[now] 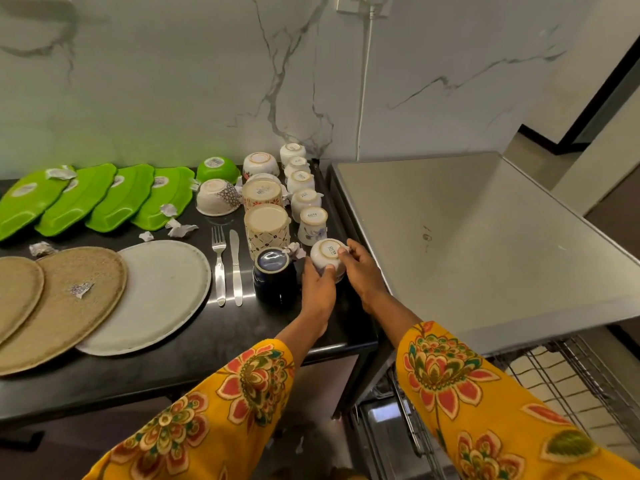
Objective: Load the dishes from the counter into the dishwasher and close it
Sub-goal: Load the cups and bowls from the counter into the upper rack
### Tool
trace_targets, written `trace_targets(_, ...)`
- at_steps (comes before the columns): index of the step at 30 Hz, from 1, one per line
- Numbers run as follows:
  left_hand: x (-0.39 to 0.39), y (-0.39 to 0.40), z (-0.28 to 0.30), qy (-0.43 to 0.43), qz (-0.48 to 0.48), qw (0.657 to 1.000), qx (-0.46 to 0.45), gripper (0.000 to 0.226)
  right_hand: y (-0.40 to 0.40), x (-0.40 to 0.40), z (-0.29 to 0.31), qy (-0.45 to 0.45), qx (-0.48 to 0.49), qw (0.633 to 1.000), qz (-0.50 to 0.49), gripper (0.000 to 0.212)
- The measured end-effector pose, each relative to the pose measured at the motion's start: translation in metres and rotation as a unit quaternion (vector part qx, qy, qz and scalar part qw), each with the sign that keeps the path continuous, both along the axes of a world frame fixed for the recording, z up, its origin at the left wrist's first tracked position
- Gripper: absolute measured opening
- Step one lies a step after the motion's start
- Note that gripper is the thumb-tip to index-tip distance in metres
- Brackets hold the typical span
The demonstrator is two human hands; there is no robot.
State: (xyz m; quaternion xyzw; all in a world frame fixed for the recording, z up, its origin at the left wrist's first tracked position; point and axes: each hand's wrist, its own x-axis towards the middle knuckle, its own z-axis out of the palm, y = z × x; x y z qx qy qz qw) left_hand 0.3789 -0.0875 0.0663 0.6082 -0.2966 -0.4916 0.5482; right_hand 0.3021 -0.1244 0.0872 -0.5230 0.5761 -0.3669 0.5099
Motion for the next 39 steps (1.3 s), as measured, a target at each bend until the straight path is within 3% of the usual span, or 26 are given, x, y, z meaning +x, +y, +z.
trace_targets(10,-0.018,0.044,-0.012,-0.039,-0.061,0.997,0.003,0.053,0.060,-0.031,-0.001,0.047,-0.036,0.995,-0.083,0.040)
trace_targets(16,-0.038,0.076,-0.014,-0.033,-0.108,0.993,-0.020,0.048,0.101,-0.054,-0.005,0.019,-0.034,0.988,-0.152,0.033)
trace_targets(19,-0.051,0.087,-0.021,-0.022,-0.134,0.991,-0.014,0.060,0.120,-0.067,-0.008,0.013,-0.034,0.983,-0.183,0.026)
trace_targets(21,-0.059,0.095,-0.019,-0.016,-0.146,0.989,-0.023,0.053,0.130,-0.076,-0.009,0.001,-0.035,0.980,-0.198,0.022)
trace_targets(23,-0.068,0.101,-0.016,-0.017,-0.155,0.987,-0.033,0.042,0.138,-0.086,-0.010,-0.019,-0.039,0.977,-0.210,0.024)
trace_targets(27,-0.088,0.110,-0.013,-0.022,-0.175,0.984,-0.027,0.045,0.148,-0.106,-0.013,-0.034,-0.045,0.969,-0.239,0.027)
trace_targets(31,-0.113,0.121,-0.011,-0.040,-0.184,0.982,-0.034,0.044,0.153,-0.130,-0.015,-0.030,-0.063,0.961,-0.266,0.002)
trace_targets(39,-0.175,0.131,-0.027,-0.027,-0.194,0.980,-0.026,0.050,0.160,-0.193,-0.027,-0.041,-0.043,0.957,-0.283,0.014)
